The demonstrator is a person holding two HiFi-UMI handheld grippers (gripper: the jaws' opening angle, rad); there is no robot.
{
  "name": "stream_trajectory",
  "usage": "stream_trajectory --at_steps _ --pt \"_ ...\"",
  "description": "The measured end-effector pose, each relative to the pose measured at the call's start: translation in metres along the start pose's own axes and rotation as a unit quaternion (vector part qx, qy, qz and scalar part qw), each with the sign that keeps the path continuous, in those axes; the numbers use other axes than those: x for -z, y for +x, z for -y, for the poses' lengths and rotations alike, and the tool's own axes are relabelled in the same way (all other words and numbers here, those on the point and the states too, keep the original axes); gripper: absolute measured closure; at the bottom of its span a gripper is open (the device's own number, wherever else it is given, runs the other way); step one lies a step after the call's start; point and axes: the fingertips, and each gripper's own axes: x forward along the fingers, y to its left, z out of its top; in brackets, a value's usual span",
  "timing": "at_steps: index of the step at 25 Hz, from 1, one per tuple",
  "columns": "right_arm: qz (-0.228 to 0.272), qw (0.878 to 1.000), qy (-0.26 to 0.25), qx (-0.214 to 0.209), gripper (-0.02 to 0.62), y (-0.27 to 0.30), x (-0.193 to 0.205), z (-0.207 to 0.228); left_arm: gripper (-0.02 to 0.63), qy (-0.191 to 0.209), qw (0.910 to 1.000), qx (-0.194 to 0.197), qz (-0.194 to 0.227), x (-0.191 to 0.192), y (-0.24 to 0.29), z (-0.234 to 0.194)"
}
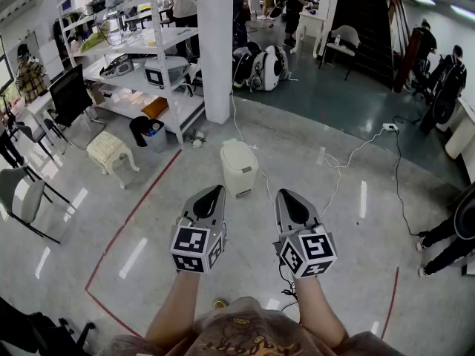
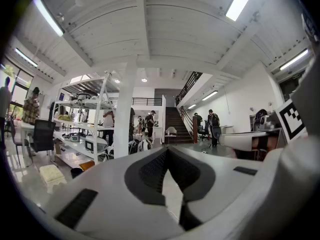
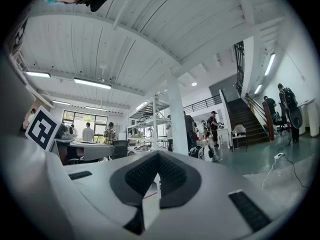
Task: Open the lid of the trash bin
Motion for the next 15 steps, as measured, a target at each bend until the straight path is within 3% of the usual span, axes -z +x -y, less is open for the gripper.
stream_trajectory --at_steps 15 --pt "0.013 1.0 0.013 -0.019 0.563 -0.02 -0.003 0.03 0.597 -0.006 0.9996 -0.024 0.014 -0.002 0.01 0.015"
